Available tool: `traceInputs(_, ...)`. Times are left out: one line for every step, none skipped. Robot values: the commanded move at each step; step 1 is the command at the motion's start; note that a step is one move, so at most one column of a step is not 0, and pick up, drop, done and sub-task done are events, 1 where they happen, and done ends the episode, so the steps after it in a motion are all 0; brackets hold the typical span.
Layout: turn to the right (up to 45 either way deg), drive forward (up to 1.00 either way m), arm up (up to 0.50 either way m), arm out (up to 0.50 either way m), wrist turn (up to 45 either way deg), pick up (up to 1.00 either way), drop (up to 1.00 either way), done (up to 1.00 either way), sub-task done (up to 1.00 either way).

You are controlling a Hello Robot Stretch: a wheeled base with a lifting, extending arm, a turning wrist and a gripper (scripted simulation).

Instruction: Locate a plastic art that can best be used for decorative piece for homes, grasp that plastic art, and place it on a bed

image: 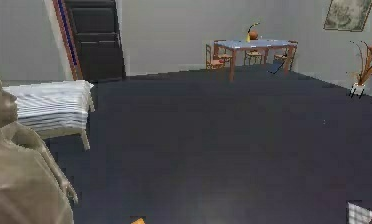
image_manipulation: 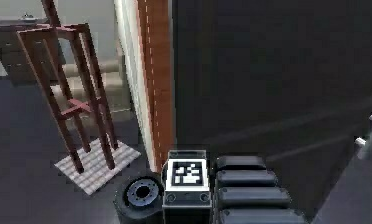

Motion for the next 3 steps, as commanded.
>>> traceInputs(-45.0,0.0,0.0,0.0,0.0,0.0,0.0,0.0,0.0)
traceInputs(-12.0,0.0,0.0,0.0,0.0,0.0,0.0,0.0,0.0)
traceInputs(0.0,1.0,0.0,0.0,0.0,0.0,0.0,0.0,0.0)
